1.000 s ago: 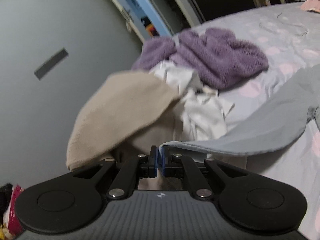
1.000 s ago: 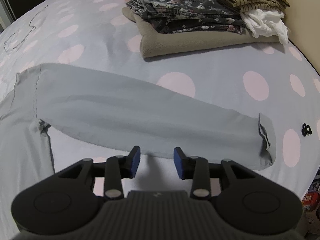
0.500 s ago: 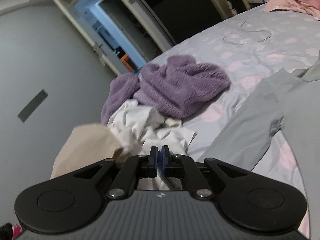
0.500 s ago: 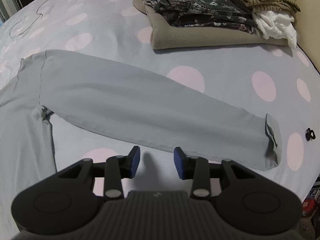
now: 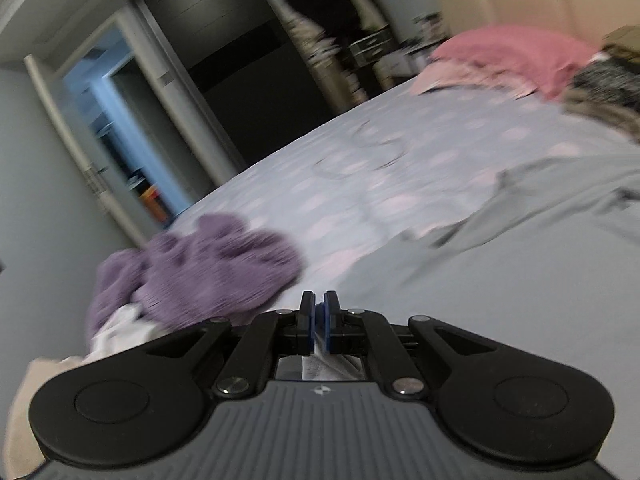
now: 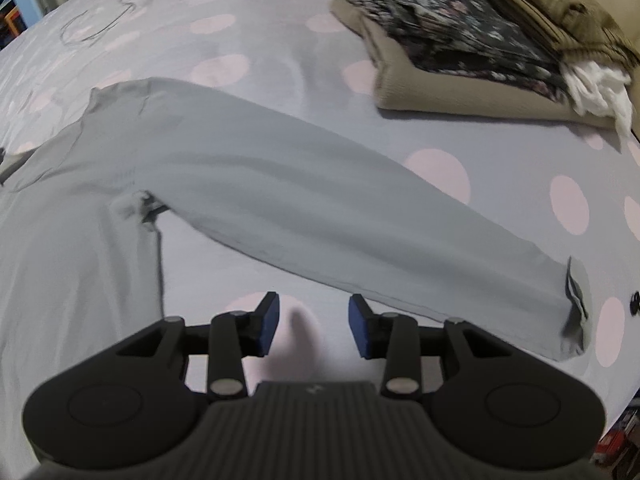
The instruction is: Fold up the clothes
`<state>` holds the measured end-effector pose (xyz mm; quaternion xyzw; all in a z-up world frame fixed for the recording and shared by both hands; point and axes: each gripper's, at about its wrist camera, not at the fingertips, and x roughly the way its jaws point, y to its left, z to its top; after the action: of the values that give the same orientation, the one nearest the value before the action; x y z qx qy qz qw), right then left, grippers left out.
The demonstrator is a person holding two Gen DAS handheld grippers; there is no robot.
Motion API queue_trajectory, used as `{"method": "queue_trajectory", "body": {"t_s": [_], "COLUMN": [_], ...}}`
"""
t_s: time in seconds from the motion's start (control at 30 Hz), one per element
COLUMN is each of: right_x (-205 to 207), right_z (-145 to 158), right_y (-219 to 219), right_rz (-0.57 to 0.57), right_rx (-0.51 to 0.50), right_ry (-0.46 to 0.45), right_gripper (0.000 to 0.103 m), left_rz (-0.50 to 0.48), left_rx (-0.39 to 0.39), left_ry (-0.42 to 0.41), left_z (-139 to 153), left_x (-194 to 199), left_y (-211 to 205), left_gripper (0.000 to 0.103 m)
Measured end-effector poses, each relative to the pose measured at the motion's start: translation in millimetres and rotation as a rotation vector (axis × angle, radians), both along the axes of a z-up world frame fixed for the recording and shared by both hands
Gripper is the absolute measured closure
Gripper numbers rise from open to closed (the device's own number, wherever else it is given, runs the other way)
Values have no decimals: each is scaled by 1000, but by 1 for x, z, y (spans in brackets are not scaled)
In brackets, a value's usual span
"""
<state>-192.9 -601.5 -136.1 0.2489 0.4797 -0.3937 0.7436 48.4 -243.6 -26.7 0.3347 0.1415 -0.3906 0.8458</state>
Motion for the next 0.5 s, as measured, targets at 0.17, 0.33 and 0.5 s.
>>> {"method": "queue_trajectory", "body": {"t_s": [0.17,0.33,0.5], "right_x": [18,41,62], "right_z": [4,8,9], "right_y": [10,27,45], "right_rz": [53,133,214], "right_rx": [-1,1,3], "right_ry": [-3,-8,0], "right_gripper": [62,61,60], "left_rz": [-108,-196,-247], "left_rx": [10,90,144], "left_ry": [77,131,134], "left_z": [-17,-47,-63], "left_x": [-25,-41,-57], "left_y": [-28,-46,-46], "left_gripper": [101,100,85]}}
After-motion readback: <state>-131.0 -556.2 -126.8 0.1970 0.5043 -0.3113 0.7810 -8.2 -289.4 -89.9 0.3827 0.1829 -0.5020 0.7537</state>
